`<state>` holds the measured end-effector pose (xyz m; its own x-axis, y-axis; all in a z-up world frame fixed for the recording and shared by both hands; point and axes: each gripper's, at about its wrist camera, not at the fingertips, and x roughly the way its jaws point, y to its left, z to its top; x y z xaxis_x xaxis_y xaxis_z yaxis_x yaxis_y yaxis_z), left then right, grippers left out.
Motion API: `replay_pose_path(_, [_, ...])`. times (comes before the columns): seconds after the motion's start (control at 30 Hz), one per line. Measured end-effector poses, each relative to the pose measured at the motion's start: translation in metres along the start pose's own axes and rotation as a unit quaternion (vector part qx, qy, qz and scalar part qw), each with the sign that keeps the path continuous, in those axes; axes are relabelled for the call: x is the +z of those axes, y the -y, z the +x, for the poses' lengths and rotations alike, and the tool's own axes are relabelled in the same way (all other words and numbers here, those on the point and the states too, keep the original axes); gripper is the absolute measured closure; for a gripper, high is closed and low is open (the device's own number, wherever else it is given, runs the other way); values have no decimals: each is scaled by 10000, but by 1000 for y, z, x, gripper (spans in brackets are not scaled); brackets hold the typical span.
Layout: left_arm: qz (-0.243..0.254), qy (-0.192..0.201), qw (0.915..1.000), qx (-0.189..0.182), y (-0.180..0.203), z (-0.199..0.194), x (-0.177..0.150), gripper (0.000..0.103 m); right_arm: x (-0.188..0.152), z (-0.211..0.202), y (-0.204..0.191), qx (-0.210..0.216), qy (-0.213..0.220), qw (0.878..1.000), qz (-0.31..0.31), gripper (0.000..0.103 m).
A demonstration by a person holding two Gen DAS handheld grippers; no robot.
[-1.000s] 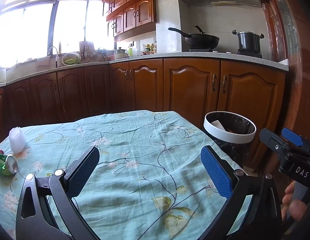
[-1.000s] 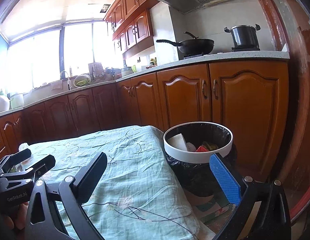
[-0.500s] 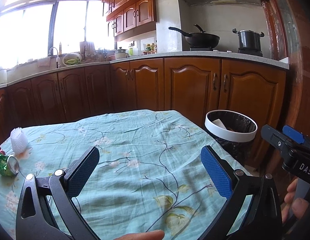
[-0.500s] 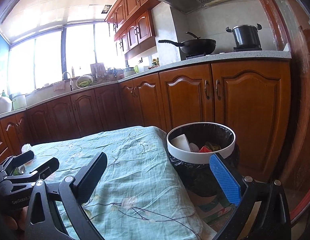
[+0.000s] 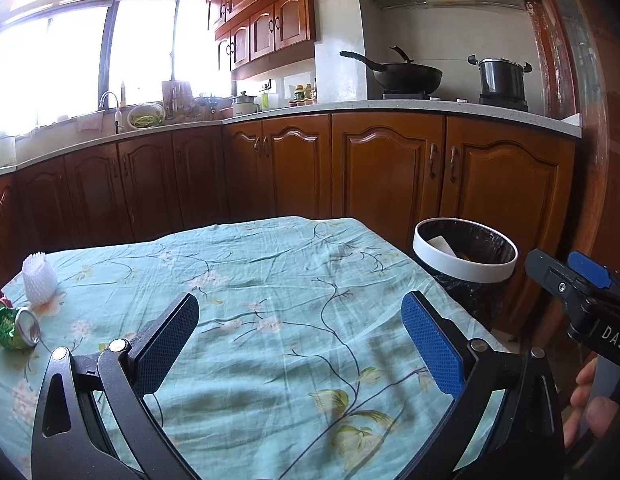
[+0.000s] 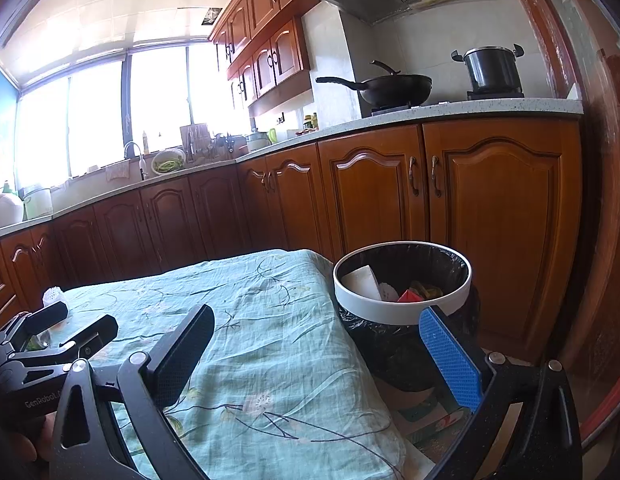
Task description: Collect trash
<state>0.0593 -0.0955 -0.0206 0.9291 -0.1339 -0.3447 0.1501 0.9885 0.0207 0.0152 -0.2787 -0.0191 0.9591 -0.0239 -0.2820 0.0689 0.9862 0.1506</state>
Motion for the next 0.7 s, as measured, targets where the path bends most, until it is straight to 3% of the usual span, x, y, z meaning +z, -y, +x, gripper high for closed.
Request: replay_pose_path(0.7, [51, -19, 10000, -28, 3, -1, 0, 0, 1, 0, -1, 8, -5, 10000, -4, 0])
